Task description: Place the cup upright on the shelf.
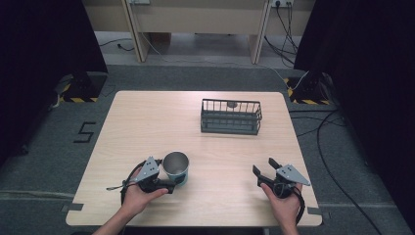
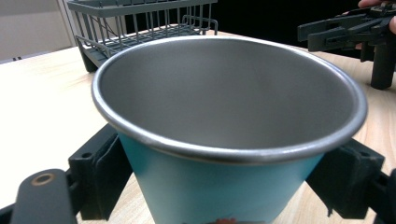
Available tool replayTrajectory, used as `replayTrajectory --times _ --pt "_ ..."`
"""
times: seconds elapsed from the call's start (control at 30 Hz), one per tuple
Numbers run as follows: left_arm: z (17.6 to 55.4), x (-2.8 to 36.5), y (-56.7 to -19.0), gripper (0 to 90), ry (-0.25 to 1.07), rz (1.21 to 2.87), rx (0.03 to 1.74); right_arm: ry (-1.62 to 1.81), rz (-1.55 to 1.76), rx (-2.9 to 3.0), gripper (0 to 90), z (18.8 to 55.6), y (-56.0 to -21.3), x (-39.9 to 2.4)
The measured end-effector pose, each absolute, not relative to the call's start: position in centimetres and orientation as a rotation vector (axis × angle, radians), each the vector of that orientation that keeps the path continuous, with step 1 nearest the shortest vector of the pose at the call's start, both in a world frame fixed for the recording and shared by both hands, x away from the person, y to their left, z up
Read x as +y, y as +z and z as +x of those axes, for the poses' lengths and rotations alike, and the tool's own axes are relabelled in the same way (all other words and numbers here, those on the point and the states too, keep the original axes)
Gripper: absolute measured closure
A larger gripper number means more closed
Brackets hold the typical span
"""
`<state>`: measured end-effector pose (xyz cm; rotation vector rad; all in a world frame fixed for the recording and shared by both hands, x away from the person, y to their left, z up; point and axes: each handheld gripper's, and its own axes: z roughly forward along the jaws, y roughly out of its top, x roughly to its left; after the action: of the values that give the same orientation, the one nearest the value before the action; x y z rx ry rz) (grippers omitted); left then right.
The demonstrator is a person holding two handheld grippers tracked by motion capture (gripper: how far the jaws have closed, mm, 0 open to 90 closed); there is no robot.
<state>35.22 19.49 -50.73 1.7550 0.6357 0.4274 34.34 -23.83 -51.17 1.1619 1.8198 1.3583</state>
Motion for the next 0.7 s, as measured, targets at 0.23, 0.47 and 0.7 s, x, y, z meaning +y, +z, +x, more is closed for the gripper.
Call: replayTrajectory --times 0.23,0.47,0.7 --pt "35.1 19.4 -50.7 15.4 0.42 1.745 0.627 1.354 1.158 1.822 28.9 34.4 -51.2 -23.9" --pt "35.2 19.6 -50.2 15.4 0.432 1.726 0.635 1.358 1.162 1.822 29.1 34.4 -51.2 -23.8" --pt "35.8 19.8 -49.3 15.5 0.453 1.704 0.643 1.357 1.162 1.819 29.2 34.4 -51.2 -23.9"
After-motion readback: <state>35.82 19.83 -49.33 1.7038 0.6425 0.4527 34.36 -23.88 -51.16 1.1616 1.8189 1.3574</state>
